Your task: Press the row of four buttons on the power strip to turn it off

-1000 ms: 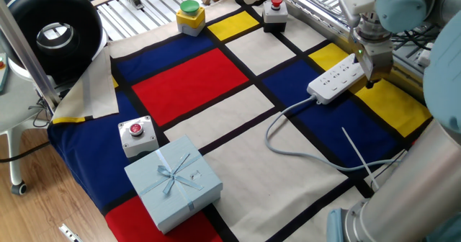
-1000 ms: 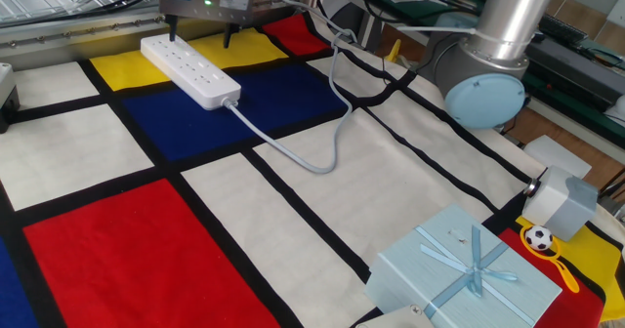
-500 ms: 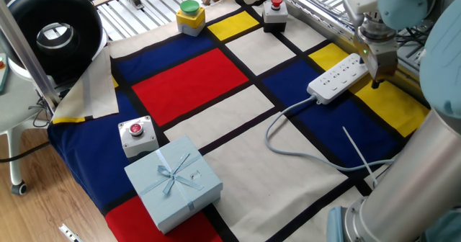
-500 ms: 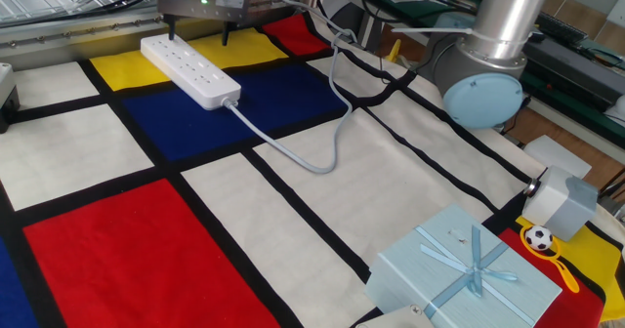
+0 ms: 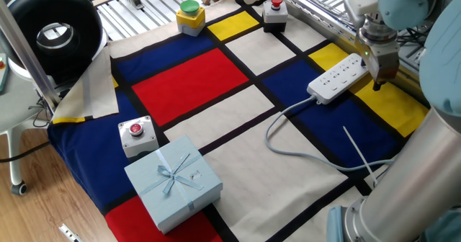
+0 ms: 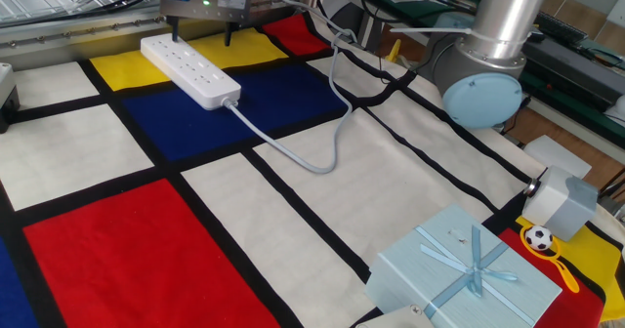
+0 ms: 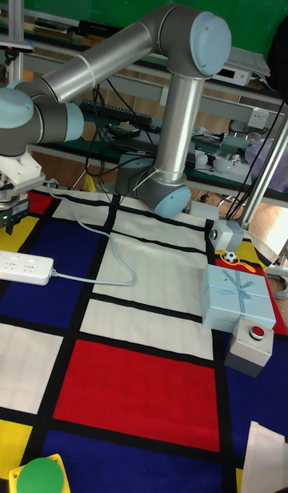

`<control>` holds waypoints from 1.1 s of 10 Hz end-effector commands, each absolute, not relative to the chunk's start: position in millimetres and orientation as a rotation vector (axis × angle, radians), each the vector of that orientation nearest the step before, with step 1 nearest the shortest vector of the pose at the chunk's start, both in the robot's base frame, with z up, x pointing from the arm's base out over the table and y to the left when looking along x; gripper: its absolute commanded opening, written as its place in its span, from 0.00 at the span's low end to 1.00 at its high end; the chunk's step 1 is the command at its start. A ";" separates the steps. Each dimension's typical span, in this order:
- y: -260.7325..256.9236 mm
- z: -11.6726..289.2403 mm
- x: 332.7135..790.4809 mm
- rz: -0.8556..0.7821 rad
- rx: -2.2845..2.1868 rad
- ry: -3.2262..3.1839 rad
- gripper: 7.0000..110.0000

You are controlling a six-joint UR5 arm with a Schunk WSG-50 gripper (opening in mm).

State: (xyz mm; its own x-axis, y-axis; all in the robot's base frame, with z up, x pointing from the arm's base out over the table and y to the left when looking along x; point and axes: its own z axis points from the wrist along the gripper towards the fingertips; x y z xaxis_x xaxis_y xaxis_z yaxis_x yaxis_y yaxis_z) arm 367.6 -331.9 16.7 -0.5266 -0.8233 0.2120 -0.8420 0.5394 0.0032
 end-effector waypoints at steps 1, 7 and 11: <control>-330.0 14.3 369.3 0.139 1.412 -2.606 0.15; -332.5 12.8 370.4 0.153 1.412 -2.603 0.15; -330.9 11.0 370.7 0.155 1.410 -2.603 0.15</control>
